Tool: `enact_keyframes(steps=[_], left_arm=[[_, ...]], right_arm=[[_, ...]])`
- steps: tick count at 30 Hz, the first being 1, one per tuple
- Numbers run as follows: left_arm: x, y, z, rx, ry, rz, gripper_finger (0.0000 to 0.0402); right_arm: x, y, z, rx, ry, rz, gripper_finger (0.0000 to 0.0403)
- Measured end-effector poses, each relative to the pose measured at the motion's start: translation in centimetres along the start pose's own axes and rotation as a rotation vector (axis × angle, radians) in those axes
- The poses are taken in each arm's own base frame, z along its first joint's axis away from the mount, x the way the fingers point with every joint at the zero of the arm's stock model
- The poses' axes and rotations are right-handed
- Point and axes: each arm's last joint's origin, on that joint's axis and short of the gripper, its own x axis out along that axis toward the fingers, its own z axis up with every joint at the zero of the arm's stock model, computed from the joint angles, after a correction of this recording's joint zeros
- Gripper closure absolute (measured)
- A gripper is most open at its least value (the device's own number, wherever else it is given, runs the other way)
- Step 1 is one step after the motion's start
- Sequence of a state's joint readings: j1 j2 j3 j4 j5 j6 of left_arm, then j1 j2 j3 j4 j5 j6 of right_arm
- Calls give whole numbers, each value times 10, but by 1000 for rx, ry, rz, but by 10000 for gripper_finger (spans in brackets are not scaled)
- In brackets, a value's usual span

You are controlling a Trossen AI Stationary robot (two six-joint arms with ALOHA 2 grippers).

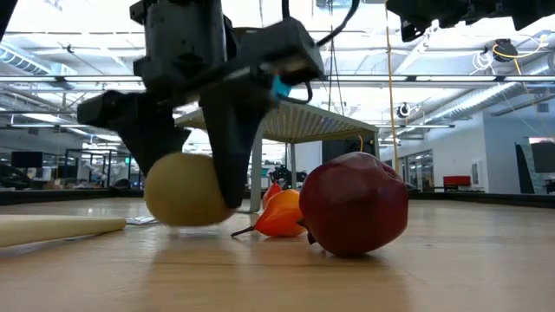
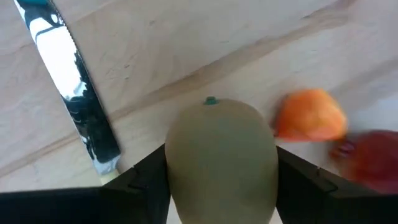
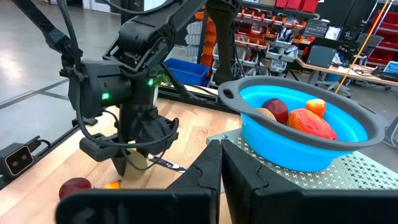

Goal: Pick & Place Fruit
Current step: Put the kiwi into the blue strainer bowl

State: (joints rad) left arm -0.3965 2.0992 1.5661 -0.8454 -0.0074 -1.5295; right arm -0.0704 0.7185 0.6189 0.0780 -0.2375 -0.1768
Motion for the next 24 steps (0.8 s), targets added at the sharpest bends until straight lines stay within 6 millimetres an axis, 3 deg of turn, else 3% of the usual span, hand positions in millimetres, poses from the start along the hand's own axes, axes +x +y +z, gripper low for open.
enact_keyframes(steps=[7,16,24], left_arm=[[-35,1,2,-5,2,-81,201],[-104,12,3,-17,-31,-245,186],[-156,27,1,-41,-97,-381,196]], right_arm=[[0,0,0,0,1,0,399],[0,0,0,0,0,0,399],[0,0,0,0,0,0,399]])
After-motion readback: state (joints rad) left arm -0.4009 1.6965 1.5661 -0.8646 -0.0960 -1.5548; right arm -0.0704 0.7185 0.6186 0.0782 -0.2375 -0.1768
